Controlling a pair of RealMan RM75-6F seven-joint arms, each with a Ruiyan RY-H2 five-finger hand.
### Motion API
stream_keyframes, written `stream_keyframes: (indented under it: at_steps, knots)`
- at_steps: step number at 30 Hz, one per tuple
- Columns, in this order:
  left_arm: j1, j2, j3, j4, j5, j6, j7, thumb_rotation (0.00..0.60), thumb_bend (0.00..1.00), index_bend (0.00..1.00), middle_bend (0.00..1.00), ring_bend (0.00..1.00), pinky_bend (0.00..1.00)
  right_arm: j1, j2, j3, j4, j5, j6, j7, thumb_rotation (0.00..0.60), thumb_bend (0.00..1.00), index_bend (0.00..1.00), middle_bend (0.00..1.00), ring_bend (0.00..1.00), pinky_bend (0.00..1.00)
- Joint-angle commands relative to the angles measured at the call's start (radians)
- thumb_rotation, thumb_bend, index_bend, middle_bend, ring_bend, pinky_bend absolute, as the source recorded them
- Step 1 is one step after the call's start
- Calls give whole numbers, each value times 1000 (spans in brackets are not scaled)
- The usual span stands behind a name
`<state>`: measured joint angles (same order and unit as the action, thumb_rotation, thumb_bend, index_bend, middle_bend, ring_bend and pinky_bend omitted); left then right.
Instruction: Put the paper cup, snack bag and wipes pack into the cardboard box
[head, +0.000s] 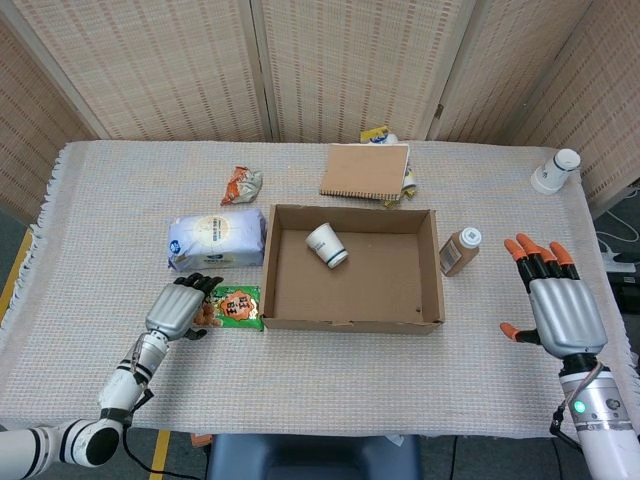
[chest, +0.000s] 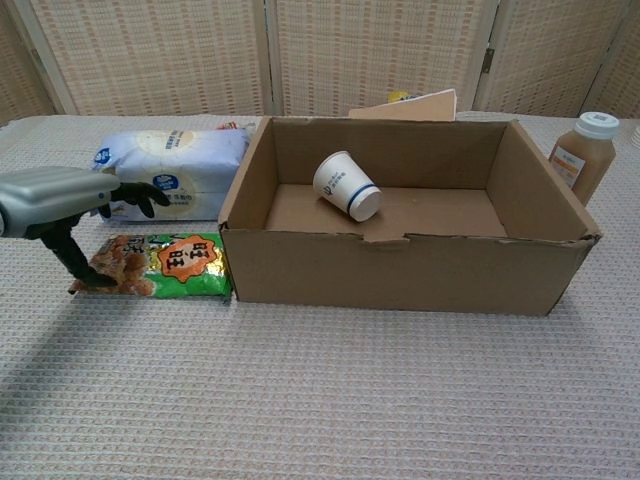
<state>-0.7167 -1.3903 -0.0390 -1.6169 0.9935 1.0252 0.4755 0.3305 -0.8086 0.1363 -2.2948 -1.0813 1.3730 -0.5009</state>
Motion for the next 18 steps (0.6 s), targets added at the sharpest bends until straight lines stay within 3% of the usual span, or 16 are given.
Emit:
stream_keyframes:
  at_steps: [1, 18]
  knots:
    - [-11, -14, -17, 19, -20, -21, -4, 600, 172, 144, 175, 113, 240, 2, 1, 3, 1, 4, -1, 2, 600, 44, 66, 0, 0, 0]
    - [-23, -56, -29, 100, -52, -98, -32, 600, 171, 128, 174, 114, 240, 12, -4, 5, 13, 28, -9, -2, 600, 44, 66, 0, 0, 0]
